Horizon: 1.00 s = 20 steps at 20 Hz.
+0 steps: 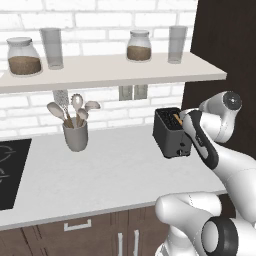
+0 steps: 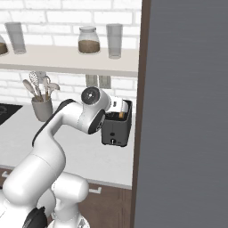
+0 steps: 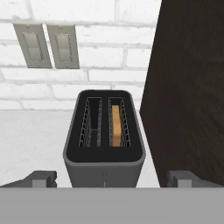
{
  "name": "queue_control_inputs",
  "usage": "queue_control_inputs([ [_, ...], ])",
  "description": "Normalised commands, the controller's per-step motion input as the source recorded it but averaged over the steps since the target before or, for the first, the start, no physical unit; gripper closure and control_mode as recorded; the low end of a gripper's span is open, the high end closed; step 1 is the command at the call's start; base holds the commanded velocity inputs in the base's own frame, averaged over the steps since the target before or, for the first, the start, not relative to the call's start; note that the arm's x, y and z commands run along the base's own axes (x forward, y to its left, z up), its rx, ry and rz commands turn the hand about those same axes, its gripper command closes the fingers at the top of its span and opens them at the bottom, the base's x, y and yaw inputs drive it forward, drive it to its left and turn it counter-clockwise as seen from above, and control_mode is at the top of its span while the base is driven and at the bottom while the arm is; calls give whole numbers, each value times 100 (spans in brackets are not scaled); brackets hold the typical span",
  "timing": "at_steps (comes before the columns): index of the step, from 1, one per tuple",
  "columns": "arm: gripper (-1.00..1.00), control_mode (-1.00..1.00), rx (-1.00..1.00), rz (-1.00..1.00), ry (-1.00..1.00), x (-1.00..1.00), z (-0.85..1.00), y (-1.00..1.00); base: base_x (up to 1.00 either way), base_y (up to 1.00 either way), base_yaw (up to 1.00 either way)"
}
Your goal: Start the toaster. Once the lever pops up, take the bread to the plate on the dining counter.
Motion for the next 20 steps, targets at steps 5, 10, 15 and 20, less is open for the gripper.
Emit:
queue_control_inputs([
  [5,-100,-100,0,0,0,0,0,0,0,0,0],
  [10,-100,-100,0,0,0,0,0,0,0,0,0],
  [15,-100,-100,0,0,0,0,0,0,0,0,0],
  [20,-100,-100,0,0,0,0,0,0,0,0,0],
])
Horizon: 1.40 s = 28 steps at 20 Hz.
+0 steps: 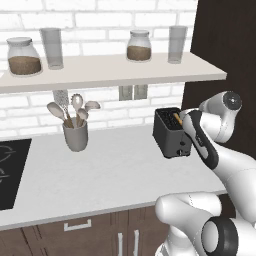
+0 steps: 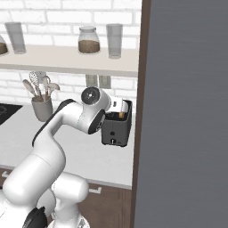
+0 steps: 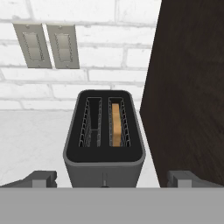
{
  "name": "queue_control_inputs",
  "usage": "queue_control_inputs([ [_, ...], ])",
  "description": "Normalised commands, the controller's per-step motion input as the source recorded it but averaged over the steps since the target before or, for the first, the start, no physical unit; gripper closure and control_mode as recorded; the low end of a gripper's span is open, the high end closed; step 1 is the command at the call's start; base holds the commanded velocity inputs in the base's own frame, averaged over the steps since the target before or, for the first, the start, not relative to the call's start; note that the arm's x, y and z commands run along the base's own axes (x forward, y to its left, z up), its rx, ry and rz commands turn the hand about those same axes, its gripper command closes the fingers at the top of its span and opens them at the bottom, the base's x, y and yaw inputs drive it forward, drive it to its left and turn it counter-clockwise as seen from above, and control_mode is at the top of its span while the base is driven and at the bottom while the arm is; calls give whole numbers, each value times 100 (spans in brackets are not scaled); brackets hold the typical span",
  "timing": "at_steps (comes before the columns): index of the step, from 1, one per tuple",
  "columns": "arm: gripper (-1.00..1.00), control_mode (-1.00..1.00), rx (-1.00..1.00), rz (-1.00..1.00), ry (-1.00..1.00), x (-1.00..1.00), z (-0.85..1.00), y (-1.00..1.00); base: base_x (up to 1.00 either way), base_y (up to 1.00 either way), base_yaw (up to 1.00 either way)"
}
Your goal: Start the toaster. Once the lever pops up, take the bread to the plate on the dining counter.
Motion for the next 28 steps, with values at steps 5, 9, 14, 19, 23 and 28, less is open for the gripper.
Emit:
queue_control_inputs([
  [5,-100,-100,0,0,0,0,0,0,0,0,0],
  [9,-100,-100,0,0,0,0,0,0,0,0,0],
  [14,-100,-100,0,0,0,0,0,0,0,0,0],
  [19,-100,-100,0,0,0,0,0,0,0,0,0],
  [23,-100,-100,0,0,0,0,0,0,0,0,0],
  [28,-100,-100,0,0,0,0,0,0,0,0,0],
])
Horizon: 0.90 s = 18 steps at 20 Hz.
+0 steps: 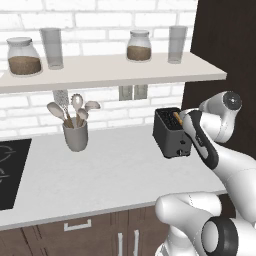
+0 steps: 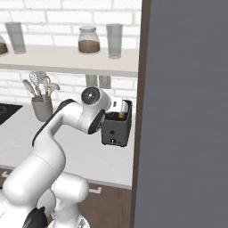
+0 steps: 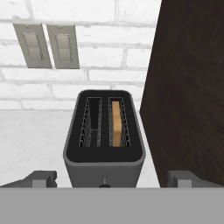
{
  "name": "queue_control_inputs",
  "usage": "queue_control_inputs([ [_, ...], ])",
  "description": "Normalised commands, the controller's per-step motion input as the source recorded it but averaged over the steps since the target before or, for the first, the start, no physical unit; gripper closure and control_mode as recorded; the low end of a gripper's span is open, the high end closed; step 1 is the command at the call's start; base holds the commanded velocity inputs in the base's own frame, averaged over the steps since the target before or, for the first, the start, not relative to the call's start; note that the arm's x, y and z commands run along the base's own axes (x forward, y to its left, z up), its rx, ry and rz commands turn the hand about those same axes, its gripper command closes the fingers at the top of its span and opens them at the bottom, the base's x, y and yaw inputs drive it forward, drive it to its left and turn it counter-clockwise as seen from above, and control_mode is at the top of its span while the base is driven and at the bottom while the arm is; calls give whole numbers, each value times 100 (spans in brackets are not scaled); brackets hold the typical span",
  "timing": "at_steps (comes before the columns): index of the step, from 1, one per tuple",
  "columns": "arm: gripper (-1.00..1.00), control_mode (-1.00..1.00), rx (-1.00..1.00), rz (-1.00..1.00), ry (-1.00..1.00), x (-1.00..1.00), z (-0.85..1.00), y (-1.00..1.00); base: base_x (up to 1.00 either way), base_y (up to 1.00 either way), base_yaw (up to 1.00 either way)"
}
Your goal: Start the toaster. Once the lever pops up, take the bread to the plate on the dining counter.
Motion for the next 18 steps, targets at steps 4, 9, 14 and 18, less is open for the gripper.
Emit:
queue_control_inputs([
  [4,-100,-100,0,0,0,0,0,0,0,0,0],
  [9,-100,-100,0,0,0,0,0,0,0,0,0],
  [14,-100,-100,0,0,0,0,0,0,0,0,0],
  [18,-100,-100,0,0,0,0,0,0,0,0,0],
])
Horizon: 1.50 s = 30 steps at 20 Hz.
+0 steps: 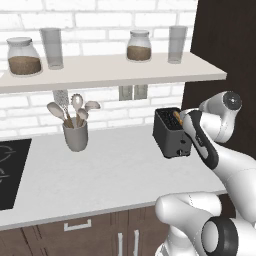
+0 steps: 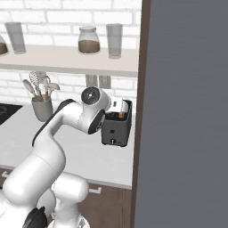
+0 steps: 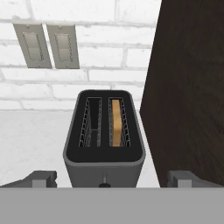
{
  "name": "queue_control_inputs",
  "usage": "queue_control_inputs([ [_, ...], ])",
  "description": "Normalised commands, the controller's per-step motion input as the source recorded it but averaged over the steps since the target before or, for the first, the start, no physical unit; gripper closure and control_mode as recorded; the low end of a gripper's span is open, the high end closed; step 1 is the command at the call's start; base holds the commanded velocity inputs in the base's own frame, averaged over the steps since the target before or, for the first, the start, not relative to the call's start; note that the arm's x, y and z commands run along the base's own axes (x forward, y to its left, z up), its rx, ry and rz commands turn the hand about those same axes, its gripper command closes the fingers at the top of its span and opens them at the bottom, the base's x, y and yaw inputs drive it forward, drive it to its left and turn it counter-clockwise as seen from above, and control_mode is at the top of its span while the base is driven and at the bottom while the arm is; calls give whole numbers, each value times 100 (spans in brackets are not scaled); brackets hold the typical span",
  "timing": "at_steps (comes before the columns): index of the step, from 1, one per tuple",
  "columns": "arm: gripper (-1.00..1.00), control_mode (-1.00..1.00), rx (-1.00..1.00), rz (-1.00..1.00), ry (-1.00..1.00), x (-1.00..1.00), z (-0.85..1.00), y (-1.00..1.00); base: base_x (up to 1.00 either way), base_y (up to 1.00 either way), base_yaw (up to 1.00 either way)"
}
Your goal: Start the toaster. Once the lever pops up, take the bread to the plate on the dining counter.
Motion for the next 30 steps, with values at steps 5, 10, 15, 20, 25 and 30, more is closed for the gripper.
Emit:
queue_control_inputs([
  [5,-100,-100,0,0,0,0,0,0,0,0,0],
  [10,-100,-100,0,0,0,0,0,0,0,0,0],
  [15,-100,-100,0,0,0,0,0,0,0,0,0],
  [20,-100,-100,0,0,0,0,0,0,0,0,0],
  [25,-100,-100,0,0,0,0,0,0,0,0,0],
  [30,-100,-100,0,0,0,0,0,0,0,0,0],
])
